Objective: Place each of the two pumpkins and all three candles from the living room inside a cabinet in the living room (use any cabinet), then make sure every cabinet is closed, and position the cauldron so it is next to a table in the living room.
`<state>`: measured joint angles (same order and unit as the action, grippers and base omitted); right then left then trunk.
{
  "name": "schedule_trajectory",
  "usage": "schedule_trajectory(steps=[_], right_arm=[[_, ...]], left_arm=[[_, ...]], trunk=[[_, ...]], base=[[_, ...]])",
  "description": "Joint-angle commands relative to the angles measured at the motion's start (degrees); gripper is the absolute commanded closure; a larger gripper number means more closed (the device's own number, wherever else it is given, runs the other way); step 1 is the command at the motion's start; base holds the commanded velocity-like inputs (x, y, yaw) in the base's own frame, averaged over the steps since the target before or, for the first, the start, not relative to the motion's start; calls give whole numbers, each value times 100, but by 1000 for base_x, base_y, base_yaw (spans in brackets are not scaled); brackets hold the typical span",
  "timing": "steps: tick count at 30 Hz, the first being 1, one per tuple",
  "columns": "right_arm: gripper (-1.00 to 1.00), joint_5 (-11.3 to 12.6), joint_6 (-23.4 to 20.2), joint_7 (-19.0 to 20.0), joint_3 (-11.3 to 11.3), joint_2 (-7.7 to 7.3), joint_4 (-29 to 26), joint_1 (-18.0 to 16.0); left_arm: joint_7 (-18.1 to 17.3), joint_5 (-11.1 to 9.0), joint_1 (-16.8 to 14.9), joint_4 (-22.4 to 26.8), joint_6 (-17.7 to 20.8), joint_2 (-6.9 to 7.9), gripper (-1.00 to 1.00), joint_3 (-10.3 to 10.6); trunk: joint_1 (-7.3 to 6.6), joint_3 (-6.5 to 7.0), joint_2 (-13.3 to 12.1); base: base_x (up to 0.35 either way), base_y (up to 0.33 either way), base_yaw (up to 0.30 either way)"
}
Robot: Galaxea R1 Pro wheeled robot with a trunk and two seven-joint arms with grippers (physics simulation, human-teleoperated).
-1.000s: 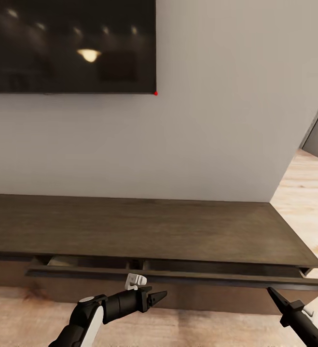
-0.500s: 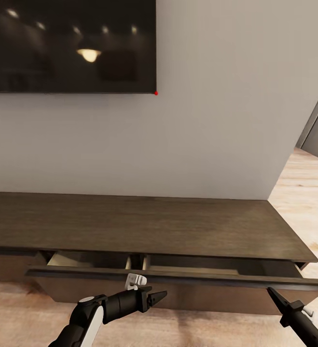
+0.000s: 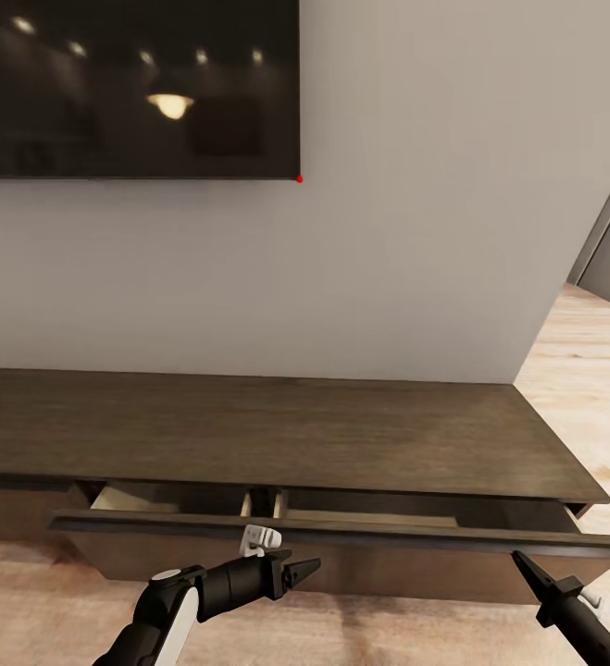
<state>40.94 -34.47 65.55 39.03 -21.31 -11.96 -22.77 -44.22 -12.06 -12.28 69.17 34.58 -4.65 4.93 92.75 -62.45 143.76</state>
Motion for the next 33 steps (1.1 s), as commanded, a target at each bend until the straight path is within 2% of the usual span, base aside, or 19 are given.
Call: schedule_trajectory(steps=[1, 7, 8, 10, 29, 33], right_arm=[[100, 136, -122, 344, 76, -3, -5, -8], [100, 149, -127, 344, 86, -13, -7, -8], [100, 76, -9, 44, -3, -31, 9, -8], [100, 47, 27, 75, -78, -35, 9, -8], [100, -13, 27, 73, -42, -36, 9, -8], [100, -93, 118, 134, -2, -25, 4, -8]], left_arm=[[1, -33, -2, 0, 40, -1, -100, -1], [1, -33, -2, 0, 40, -1, -100, -1], [-33, -59, 7, -33, 74, 33, -100, 29], [-97, -59, 7, -53, 137, 60, -100, 19], [-133, -59, 7, -53, 207, 61, -100, 17], [-263, -61, 136, -36, 301, 74, -100, 148]], trunk=[[-2, -4, 3], [-2, -4, 3], [-1, -5, 3], [-1, -5, 3], [-1, -5, 3], [-1, -5, 3]], base=[[0, 0, 0], [0, 0, 0], [0, 0, 0], [0, 0, 0], [0, 0, 0], [0, 0, 0]])
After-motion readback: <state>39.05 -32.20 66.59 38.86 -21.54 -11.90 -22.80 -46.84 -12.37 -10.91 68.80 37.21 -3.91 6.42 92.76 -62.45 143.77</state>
